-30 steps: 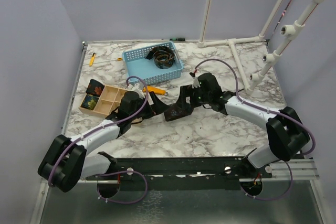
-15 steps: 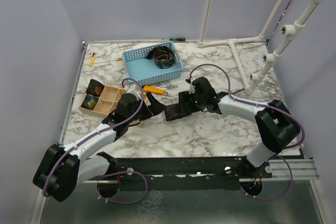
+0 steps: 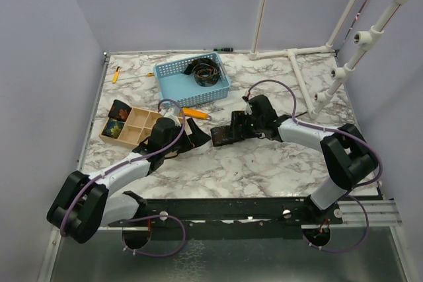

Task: Roll the ties
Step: Roll the tie at the center of the board.

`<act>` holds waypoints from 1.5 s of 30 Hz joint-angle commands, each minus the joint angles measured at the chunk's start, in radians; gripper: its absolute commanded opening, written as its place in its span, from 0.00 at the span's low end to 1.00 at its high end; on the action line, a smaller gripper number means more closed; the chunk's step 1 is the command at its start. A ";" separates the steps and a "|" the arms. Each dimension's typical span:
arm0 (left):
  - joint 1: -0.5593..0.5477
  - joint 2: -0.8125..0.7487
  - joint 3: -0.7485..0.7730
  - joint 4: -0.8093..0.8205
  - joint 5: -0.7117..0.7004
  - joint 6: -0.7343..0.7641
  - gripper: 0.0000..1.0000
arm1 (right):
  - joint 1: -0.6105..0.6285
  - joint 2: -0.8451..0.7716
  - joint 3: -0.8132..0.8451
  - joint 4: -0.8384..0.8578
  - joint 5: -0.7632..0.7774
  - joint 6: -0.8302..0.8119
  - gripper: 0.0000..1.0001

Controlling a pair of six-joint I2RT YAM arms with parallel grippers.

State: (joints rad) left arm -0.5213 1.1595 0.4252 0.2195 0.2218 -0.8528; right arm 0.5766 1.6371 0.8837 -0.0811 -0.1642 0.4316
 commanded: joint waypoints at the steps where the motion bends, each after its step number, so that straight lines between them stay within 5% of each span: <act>1: -0.005 0.034 0.015 0.047 0.032 0.017 0.98 | -0.040 0.025 -0.049 0.044 -0.053 0.040 0.79; 15: -0.022 0.246 0.115 0.147 0.064 0.024 0.98 | -0.146 0.072 -0.108 0.153 -0.168 0.130 0.54; 45: -0.048 0.730 0.439 0.197 0.239 0.017 0.94 | -0.259 0.178 -0.318 0.383 -0.265 0.291 0.39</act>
State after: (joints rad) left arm -0.5583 1.8431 0.8600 0.4435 0.4046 -0.8326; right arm 0.3210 1.7432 0.6361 0.4240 -0.5262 0.7528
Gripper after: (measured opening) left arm 0.953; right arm 0.397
